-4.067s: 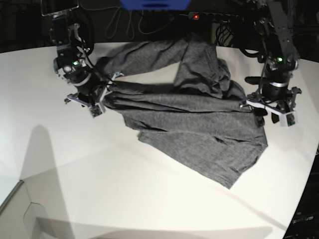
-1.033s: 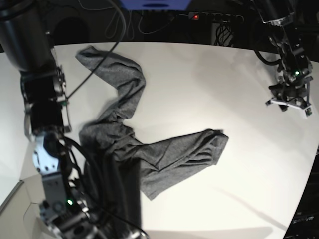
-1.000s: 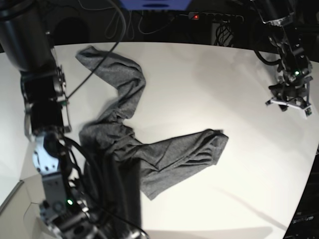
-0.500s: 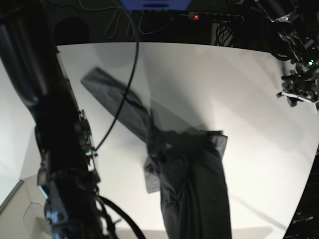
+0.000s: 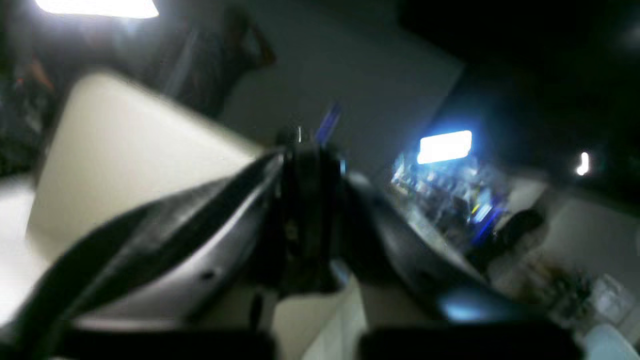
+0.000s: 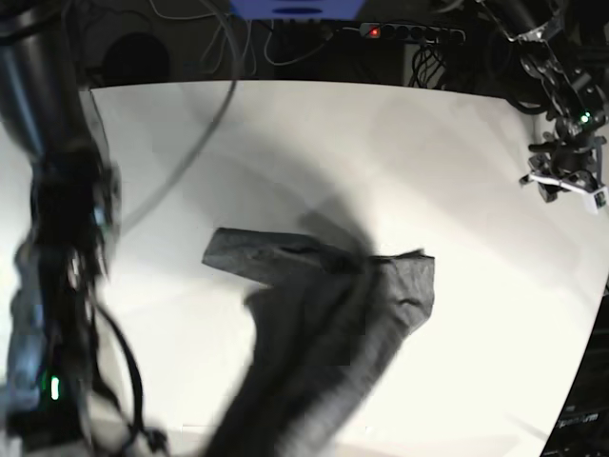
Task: Layout the t-shirt on the table in an organized manner, then fold the t-shirt properly
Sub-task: 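Lift and swing the shirt with the right gripper, shaking it out, then grasp the shirt's other end with the left gripper and stretch it taut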
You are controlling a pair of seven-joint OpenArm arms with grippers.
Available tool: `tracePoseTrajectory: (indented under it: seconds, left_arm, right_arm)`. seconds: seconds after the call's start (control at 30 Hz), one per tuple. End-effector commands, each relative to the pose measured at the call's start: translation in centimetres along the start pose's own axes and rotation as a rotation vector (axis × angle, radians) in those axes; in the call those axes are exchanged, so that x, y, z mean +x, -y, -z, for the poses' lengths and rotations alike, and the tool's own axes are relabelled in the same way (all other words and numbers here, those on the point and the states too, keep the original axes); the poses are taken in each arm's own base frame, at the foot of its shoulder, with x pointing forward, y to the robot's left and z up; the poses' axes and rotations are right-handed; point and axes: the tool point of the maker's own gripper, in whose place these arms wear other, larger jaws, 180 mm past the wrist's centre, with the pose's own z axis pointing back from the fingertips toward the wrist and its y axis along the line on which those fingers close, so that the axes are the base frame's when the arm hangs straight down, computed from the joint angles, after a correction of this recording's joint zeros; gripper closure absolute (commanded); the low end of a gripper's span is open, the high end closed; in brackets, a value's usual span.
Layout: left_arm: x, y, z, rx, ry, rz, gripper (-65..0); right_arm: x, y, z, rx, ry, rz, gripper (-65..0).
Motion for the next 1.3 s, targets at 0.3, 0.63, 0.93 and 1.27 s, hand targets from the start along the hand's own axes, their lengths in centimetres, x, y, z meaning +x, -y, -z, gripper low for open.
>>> tracePoseTrajectory:
  seconds: [0.3, 0.63, 0.93, 1.27]
  left_arm:
    - [3.1, 0.7, 0.1, -0.016, 0.081, 0.002, -22.5]
    - [6.5, 7.0, 2.0, -0.143, 0.131, 0.029, -22.5]
    - [4.5, 19.4, 1.9, -0.382, 0.091, 0.085, -22.5]
    - [1.1, 24.1, 4.3, -0.466, -0.040, 0.070, -22.5]
  right_arm:
    - [-16.5, -1.2, -11.3, -0.030, -0.301, 0.080, 0.0]
    - [-23.8, 0.5, -19.3, -0.151, -0.533, 0.159, 0.0]
    - [-25.0, -0.7, -21.0, -0.130, -0.584, 0.170, 0.0]
    - [-25.4, -1.4, -21.4, -0.129, -0.603, 0.190, 0.0]
